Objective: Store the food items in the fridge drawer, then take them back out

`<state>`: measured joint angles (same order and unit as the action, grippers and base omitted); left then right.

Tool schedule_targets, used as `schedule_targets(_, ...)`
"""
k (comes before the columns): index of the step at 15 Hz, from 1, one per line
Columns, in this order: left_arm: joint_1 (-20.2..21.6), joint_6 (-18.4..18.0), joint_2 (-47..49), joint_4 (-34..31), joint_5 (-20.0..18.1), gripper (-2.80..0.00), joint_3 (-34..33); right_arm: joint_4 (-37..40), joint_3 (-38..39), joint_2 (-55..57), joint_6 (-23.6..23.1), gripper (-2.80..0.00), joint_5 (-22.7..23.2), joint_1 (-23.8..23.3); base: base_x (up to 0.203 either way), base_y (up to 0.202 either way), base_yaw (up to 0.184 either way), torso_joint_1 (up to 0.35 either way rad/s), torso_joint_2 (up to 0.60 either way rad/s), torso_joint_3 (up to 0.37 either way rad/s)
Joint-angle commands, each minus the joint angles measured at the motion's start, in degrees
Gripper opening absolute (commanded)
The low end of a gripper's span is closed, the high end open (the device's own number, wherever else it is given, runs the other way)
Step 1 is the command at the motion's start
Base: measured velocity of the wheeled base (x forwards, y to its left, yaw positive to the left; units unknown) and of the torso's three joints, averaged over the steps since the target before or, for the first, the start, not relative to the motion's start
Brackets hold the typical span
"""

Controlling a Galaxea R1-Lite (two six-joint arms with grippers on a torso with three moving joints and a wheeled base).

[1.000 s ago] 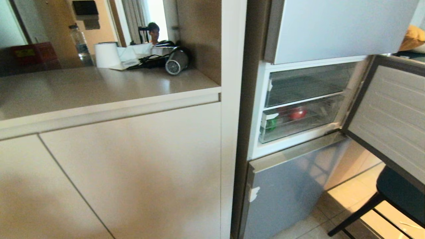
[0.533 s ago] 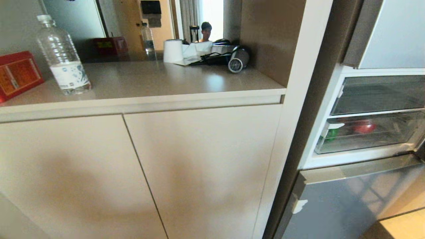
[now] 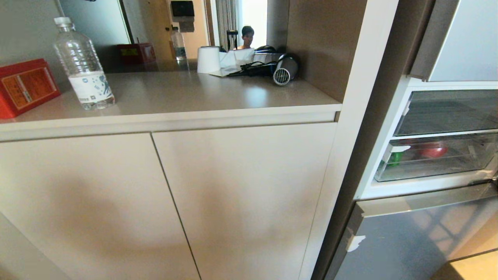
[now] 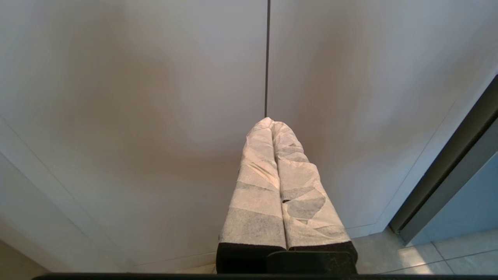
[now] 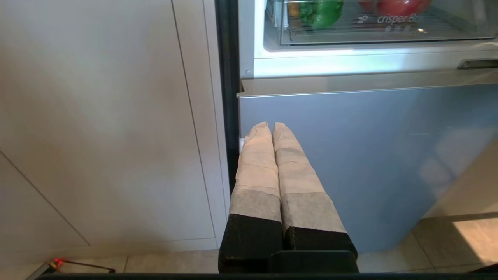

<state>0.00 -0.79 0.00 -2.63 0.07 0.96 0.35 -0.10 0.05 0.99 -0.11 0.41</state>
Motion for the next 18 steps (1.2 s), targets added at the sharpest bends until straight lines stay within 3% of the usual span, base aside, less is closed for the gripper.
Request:
schedule_targets(1,0.00,0.00,0.00,0.00,0.01,-2.80,0.00,-0.08,-0.01,0.04,0.22,-2.80,-0.17,0.02,0.000,0.000,0.000,0.000,0.00,0.000)
schedule_targets(5,0.00,0.00,0.09,0.00,0.01,-2.80,0.00,2.45,-12.23,5.64,0.45,-2.80,-2.64,-0.06,0.000,0.000,0.000,0.000,0.00,0.000)
schedule_targets(7,0.00,0.00,0.00,0.00,0.01,-2.80,0.00,3.34,-17.88,15.38,1.44,-2.80,-2.98,-0.06,0.000,0.000,0.000,0.000,0.00,0.000)
schedule_targets(10,0.00,0.00,0.09,0.00,0.01,-2.80,0.00,1.57,-22.54,33.98,7.38,-2.80,-3.16,-0.09,0.000,0.000,0.000,0.000,0.00,0.000)
schedule_targets(12,0.00,0.00,0.08,-0.04,0.01,-2.80,0.00,-3.21,-23.74,46.77,10.81,-2.80,-3.68,-1.05,0.000,0.000,0.000,0.000,0.00,0.000)
schedule_targets(15,0.00,0.00,0.07,0.00,0.01,-2.80,0.00,-15.48,-24.40,62.94,13.18,-2.80,-4.05,-6.16,0.000,0.000,0.000,0.000,0.00,0.000)
schedule_targets(18,0.00,0.00,0.00,0.00,0.01,-2.80,0.00,-27.84,-25.33,77.04,12.77,-2.80,-2.54,-15.85,0.000,0.000,0.000,0.000,0.00,0.000)
